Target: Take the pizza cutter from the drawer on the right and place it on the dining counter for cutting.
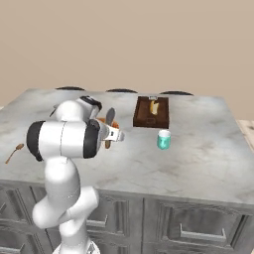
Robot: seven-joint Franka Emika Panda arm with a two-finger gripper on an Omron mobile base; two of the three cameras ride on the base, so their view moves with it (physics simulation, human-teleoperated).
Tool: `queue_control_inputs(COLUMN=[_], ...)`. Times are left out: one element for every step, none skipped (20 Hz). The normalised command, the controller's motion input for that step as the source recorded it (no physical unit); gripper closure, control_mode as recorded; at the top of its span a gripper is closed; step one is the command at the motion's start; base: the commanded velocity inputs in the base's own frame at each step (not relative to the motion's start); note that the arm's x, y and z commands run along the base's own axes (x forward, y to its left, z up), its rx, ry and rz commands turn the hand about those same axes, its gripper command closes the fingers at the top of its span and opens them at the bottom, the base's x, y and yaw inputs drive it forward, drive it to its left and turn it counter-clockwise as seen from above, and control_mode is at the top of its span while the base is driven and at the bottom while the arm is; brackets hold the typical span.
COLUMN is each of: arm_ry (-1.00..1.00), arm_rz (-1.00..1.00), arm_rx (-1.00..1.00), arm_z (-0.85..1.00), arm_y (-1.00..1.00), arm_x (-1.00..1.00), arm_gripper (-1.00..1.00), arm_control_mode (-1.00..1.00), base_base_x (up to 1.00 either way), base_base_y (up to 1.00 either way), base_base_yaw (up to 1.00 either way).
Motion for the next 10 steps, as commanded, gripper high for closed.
queue_control_inputs(arm_ry=[0.16, 0.17, 0.19, 0.2, 0.19, 0.21, 0.21, 0.21, 0.2, 0.17], arm_rz=[0.0, 0.0, 0.0, 0.0, 0.0, 0.0, 0.0, 0.0, 0.0, 0.0], arm_rx=[0.0, 0.0, 0.0, 0.0, 0.0, 0.0, 0.0, 0.0, 0.0, 0.0], arm_z=[-0.09, -0.12, -0.14, -0.11, -0.1, -0.08, -0.04, 0.0, 0.0, 0.0], arm_y=[-0.33, -0.19, -0.05, -0.08, -0.02, 0.0, 0.0, 0.0, 0.0, 0.0], arm_x=[0.42, 0.45, 0.49, 0.46, 0.47, 0.48, 0.46, 0.48, 0.54, 0.61], arm_gripper=[1.0, 1.0, 1.0, 1.0, 1.0, 1.0, 1.0, 1.0, 1.0, 1.0], arm_control_mode=[-1.0, -1.0, -1.0, -1.0, -1.0, -1.0, -1.0, -1.0, -1.0, -1.0], base_base_x=[0.0, 0.0, 0.0, 0.0, 0.0, 0.0, 0.0, 0.0, 0.0, 0.0], base_base_y=[0.0, 0.0, 0.0, 0.0, 0.0, 0.0, 0.0, 0.0, 0.0, 0.0], base_base_yaw=[0.0, 0.0, 0.0, 0.0, 0.0, 0.0, 0.0, 0.0, 0.0, 0.0])
